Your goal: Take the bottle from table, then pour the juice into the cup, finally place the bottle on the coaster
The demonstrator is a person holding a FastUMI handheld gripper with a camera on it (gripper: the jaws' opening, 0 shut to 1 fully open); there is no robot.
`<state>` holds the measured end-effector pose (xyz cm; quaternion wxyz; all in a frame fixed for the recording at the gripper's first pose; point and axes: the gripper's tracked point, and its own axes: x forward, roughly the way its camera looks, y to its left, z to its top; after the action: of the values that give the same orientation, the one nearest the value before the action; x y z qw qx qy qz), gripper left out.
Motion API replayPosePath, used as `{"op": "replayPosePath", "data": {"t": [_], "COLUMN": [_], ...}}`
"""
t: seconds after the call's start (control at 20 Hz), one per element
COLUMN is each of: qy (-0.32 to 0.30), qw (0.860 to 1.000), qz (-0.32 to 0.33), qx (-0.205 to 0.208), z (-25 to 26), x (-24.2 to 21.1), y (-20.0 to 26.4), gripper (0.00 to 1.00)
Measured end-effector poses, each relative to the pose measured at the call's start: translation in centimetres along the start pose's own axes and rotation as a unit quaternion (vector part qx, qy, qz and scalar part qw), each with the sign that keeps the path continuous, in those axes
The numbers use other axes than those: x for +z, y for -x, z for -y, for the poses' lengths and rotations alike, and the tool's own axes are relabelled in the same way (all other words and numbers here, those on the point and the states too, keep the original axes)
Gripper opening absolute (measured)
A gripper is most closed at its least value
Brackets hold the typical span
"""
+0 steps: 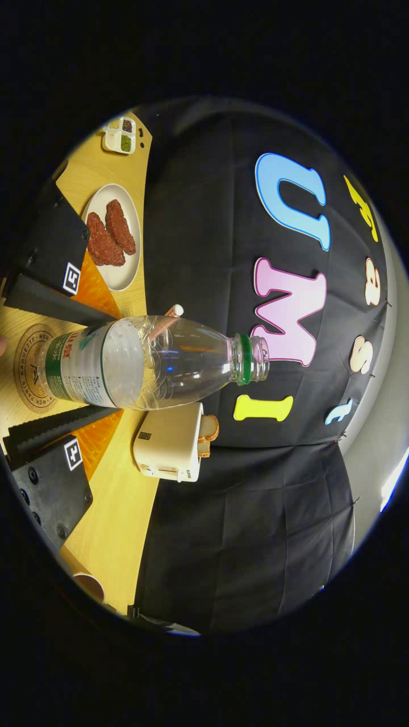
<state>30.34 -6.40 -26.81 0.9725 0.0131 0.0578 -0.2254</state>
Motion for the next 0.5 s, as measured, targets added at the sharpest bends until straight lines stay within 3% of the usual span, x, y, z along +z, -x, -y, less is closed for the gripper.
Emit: {"op": "replayPosePath", "data": {"t": [0.35,0.45,0.5], "qy": [-0.007,-0.014,-0.021], "qw": [1.000,1.000,0.999], "qz": [-0.007,-0.022,-0.023], "qx": [-0.001,0.009,0.014], "z": [0.1,-0.2,-0.4], "x": [-1.1,-2.2,-2.4], "y": [0.3,0.5,0.6], "gripper": [0.77,0.80,0.89]}}
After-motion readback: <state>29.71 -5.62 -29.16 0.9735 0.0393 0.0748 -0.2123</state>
